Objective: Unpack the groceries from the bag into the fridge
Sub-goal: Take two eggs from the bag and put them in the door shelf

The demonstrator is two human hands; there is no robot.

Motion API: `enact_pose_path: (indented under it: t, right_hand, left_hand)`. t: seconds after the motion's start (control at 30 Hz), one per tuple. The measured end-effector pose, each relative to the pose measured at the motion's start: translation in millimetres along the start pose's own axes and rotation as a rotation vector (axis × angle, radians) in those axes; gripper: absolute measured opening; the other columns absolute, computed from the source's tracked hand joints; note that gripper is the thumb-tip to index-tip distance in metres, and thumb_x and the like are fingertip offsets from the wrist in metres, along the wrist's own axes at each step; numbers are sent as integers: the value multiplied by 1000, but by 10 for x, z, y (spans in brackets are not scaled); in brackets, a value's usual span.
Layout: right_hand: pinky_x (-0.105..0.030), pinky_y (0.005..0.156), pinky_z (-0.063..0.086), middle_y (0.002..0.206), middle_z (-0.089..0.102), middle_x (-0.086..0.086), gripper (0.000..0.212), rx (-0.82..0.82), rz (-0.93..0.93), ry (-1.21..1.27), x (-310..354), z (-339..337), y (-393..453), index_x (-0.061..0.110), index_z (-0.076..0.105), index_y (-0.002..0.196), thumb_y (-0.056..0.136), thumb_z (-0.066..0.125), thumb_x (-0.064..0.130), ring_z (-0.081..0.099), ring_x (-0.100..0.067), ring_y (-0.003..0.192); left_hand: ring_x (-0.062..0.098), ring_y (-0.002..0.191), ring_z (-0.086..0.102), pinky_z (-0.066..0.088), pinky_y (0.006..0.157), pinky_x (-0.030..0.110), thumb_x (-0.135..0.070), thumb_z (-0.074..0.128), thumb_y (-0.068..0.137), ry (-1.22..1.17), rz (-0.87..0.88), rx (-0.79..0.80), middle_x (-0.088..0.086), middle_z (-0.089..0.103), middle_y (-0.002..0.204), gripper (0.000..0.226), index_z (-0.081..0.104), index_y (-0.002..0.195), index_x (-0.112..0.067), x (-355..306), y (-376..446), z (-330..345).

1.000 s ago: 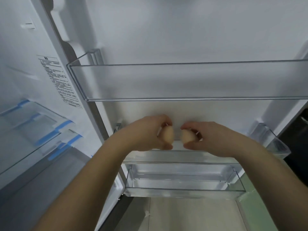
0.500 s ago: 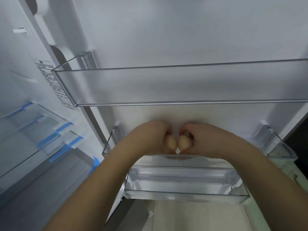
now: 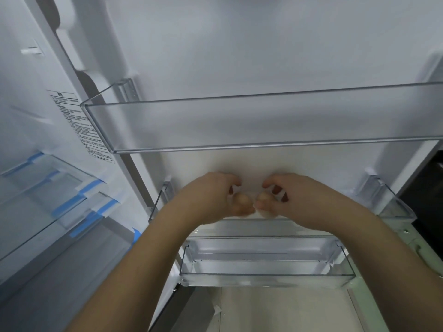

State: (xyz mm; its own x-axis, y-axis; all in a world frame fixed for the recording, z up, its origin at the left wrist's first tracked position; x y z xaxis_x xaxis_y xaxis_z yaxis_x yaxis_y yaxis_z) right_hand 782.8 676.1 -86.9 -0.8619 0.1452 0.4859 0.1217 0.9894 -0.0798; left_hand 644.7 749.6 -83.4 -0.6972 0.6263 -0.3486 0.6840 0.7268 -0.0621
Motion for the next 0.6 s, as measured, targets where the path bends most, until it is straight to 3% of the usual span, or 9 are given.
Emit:
enact_pose_path:
  t: [0.17,0.33,0.5,0.6]
  right_hand:
    - [-31,88,45,119,55,3,30,-94,4,-56,44,-47,-150,30,54,127,100,39,33,55,-17,99]
    - [-38,91,46,124,55,0,35,-185,45,-99,54,-54,-301,30,51,132,100,37,33,57,-21,106]
    - [-39,96,41,139,49,1,44,-255,71,-138,95,-4,-471,29,38,144,100,33,34,49,-25,119]
    - [-40,98,39,140,51,-1,47,-351,84,-241,144,40,-560,24,43,142,99,33,38,49,-28,121]
  left_hand:
    - [9,87,54,44,76,28,-62,51,89,21,-1,-106,-9,59,112,51,53,130,-31,41,-147,-69]
    - [16,101,58,48,86,37,-57,45,93,36,71,-242,-4,59,118,46,54,128,-28,69,-341,-49]
    - [23,120,51,39,101,41,-54,28,94,103,144,-353,1,53,134,57,44,140,-25,63,-544,28]
    - [24,127,46,32,108,41,-54,25,94,166,179,-410,3,53,138,59,47,138,-21,76,-656,48]
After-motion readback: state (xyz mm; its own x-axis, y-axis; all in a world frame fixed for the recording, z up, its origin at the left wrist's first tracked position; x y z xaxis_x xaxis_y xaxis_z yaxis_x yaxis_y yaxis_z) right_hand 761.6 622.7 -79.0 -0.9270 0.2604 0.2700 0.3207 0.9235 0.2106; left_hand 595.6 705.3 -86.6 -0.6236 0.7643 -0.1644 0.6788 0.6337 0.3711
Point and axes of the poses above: each hand's wrist, its own y-axis towards the middle knuckle, its own z-axis out of the palm, x = y × z, the point moved 7 cm from there along y, towards the middle knuckle
